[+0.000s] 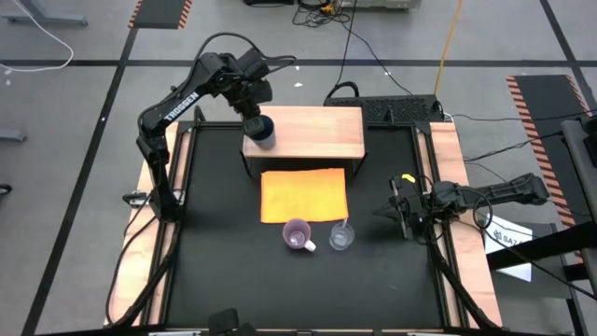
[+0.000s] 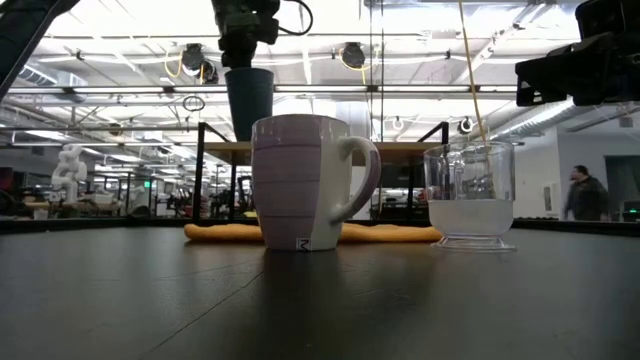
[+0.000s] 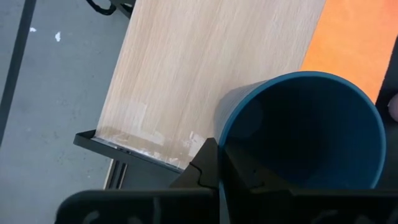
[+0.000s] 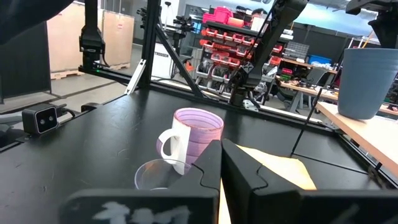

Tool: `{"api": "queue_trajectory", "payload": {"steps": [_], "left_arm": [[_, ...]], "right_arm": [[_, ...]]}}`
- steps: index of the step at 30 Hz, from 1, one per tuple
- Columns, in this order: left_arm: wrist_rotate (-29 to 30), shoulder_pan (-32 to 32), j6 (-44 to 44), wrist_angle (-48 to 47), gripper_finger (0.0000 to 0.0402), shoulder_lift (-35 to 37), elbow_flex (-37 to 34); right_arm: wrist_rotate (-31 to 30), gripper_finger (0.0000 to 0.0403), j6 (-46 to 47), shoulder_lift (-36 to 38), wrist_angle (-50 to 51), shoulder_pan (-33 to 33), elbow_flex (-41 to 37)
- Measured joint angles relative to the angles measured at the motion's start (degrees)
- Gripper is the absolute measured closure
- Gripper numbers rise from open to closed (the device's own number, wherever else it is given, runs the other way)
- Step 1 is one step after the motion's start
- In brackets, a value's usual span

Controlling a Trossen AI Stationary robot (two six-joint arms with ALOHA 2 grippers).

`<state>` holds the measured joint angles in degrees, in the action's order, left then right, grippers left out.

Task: Stack small to large cups/mugs on shelf
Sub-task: Put the blue cup on the shelf

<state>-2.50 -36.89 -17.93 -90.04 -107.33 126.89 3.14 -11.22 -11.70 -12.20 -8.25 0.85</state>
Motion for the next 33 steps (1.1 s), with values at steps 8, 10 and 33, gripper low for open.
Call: {"api": "queue_trajectory", "payload": {"steps": [8,10,33], "left_arm": [[0.07,-0.19,-0.17,0.02,0.0401,0.00,0.00],[0.07,-0.19,-0.07,0.02,0.0401,0.00,0.00],[2.86,0.33,-2.12,0.53,0.0401,0.17,-3.85]], "right_arm": [[0.09,0.0403,0.87,0.00,0.01,0.01,0.01],[0.09,0.0403,0.87,-0.01,0.01,0.01,-0.01],[0.09,0.0403,-0.07,0.01,0.01,0.02,0.01]]}}
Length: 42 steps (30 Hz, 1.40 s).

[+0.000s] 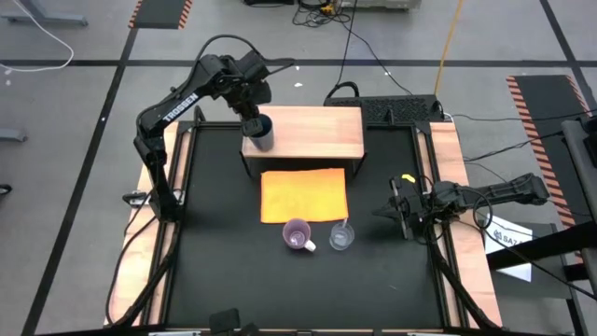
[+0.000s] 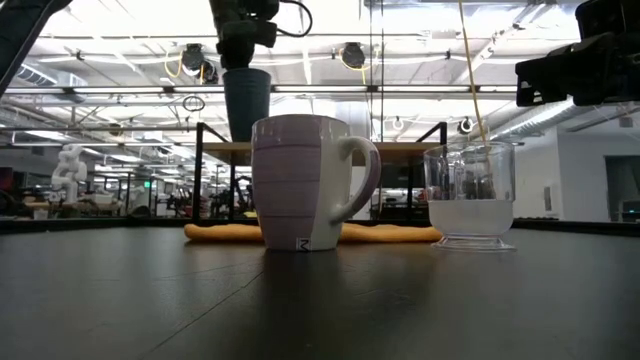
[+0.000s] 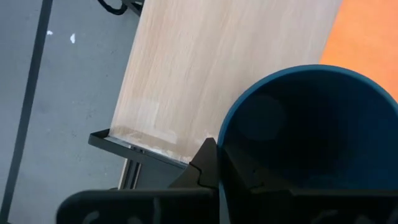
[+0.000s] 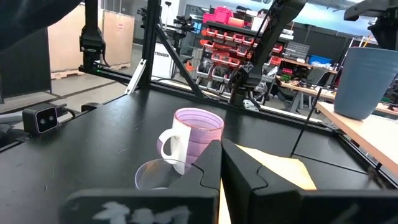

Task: Stack small to large cups/mugs on shelf
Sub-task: Put the blue cup on the shelf

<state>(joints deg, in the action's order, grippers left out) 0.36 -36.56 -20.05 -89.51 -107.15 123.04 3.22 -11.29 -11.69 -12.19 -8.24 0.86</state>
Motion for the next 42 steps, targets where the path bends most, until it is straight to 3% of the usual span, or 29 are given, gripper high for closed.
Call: {"api": "queue_trajectory", "payload": {"steps": [42], "left_arm": [[2.75,3.30,-2.12,1.17,0.0399,-0.15,-0.22]], "right_arm": [[0.00,0.0403,0.02,0.01,-0.90,0.00,0.00]]}}
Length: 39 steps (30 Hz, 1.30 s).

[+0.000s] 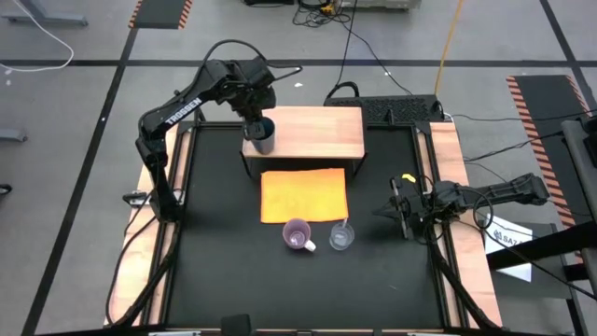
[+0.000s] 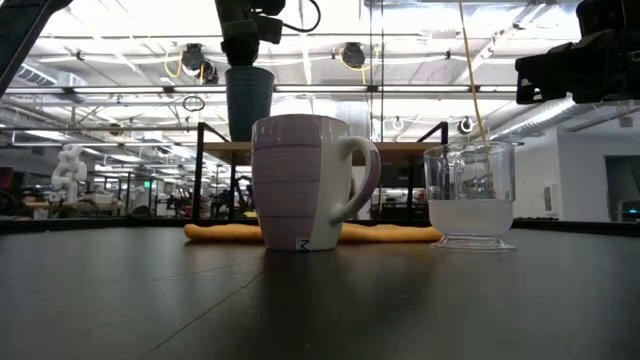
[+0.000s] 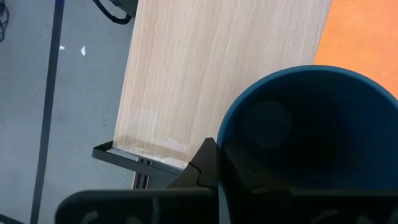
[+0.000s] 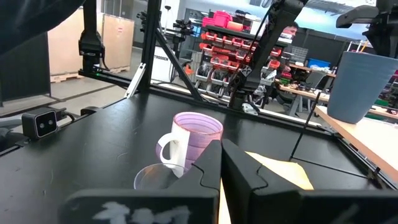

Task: Stack small to large cups/mugs on shelf
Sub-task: Put the blue cup on the shelf

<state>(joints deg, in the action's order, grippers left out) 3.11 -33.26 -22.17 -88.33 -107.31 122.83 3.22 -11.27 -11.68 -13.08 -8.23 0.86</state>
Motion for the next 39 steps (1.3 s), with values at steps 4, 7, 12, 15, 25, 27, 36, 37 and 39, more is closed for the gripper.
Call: {"api": "queue_trajectory", "payload": {"steps": [4,7,12,15,25,27,36,37,39], "left_arm": [[-0.01,0.00,0.15,0.00,0.0398,0.00,0.00],[0.00,0.00,0.22,0.02,0.0399,0.00,0.00],[-0.01,0.00,0.24,0.04,0.0397,0.00,0.00],[0.00,0.00,0.41,0.04,0.0397,0.00,0.00],[0.02,0.00,0.51,0.11,0.0395,0.00,-0.01],[0.02,-0.02,0.61,0.11,0.0395,0.00,-0.02],[0.98,-0.01,0.83,0.36,0.0370,-0.03,-0.07],[1.56,-0.02,0.85,0.41,0.0363,-0.09,-0.08],[2.01,-0.08,0.92,-0.07,0.0350,-0.32,-0.28]], "right_arm": [[0.00,0.0403,0.02,0.00,0.00,-0.02,-0.01],[0.00,0.0403,0.04,0.00,0.00,0.00,0.00],[0.00,0.0403,0.04,0.00,0.00,-0.02,-0.01],[0.00,0.0403,0.04,0.00,0.00,-0.02,0.00],[0.00,0.0403,0.34,0.00,0.00,0.00,-0.02],[0.00,0.0403,0.48,0.00,-0.01,0.00,-0.01],[0.00,0.0403,0.48,0.00,-0.02,-0.02,-0.02],[0.00,0.0403,0.48,0.00,0.00,0.00,0.00],[0.01,0.0403,0.48,0.00,-0.02,-0.01,-0.01]]}}
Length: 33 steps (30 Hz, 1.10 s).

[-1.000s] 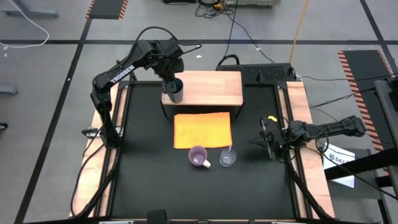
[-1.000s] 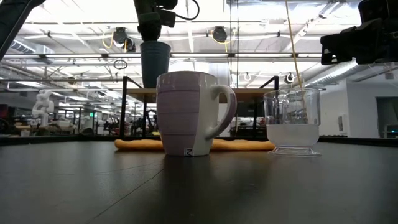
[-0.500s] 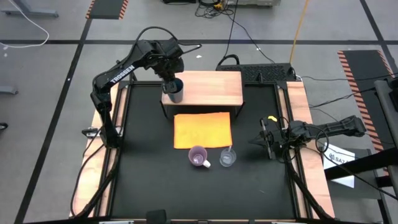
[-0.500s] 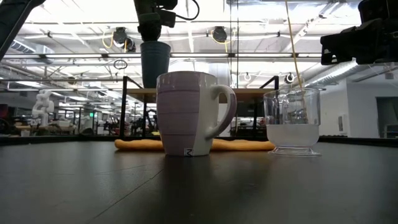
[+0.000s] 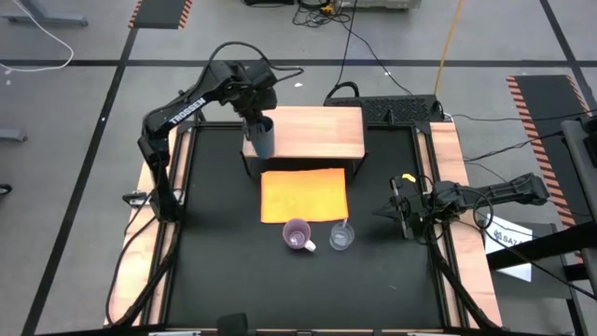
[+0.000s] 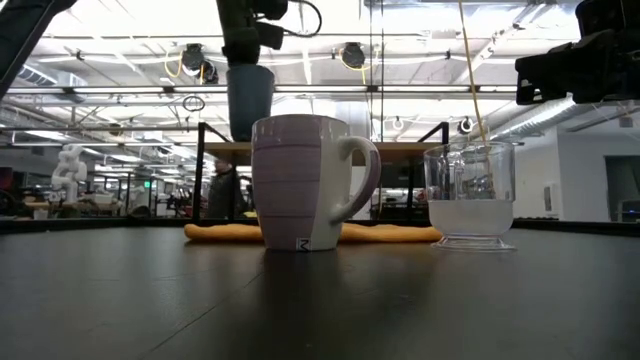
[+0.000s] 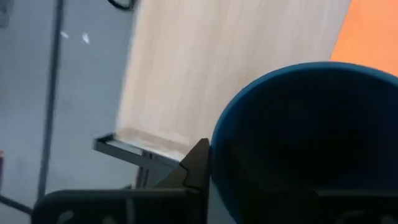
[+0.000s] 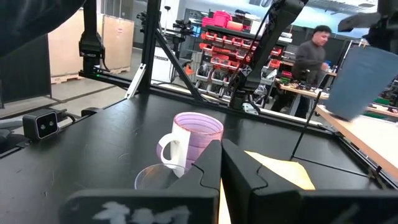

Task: Stack small to large cups/mugs on shelf
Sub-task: Put the blue cup on the shelf

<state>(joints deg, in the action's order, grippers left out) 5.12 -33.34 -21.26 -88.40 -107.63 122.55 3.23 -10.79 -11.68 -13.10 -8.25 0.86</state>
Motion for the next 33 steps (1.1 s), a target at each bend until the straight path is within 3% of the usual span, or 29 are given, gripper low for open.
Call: {"api": "queue_trajectory", "payload": {"steps": [7,13,20,26,33], "left_arm": [[0.69,0.22,0.11,-0.39,0.0318,-0.16,-0.09],[1.20,0.81,-0.90,-0.12,0.0317,-0.03,0.00],[6.53,2.78,-0.94,1.08,0.0316,0.05,0.10],[6.48,4.72,-1.00,1.16,0.0317,0.12,0.17],[6.95,5.42,-0.56,2.29,0.0393,0.21,0.22]], "right_arm": [[-0.01,0.0403,-0.13,0.00,-0.04,0.00,-0.02],[0.02,0.0403,-0.46,-0.01,-0.46,0.00,-0.01],[0.00,0.0403,-0.50,-0.01,-0.44,0.00,0.00],[0.00,0.0403,-0.48,0.00,-0.42,0.00,-0.01],[0.02,0.0403,-0.44,-0.01,-0.39,0.00,-0.02]]}}
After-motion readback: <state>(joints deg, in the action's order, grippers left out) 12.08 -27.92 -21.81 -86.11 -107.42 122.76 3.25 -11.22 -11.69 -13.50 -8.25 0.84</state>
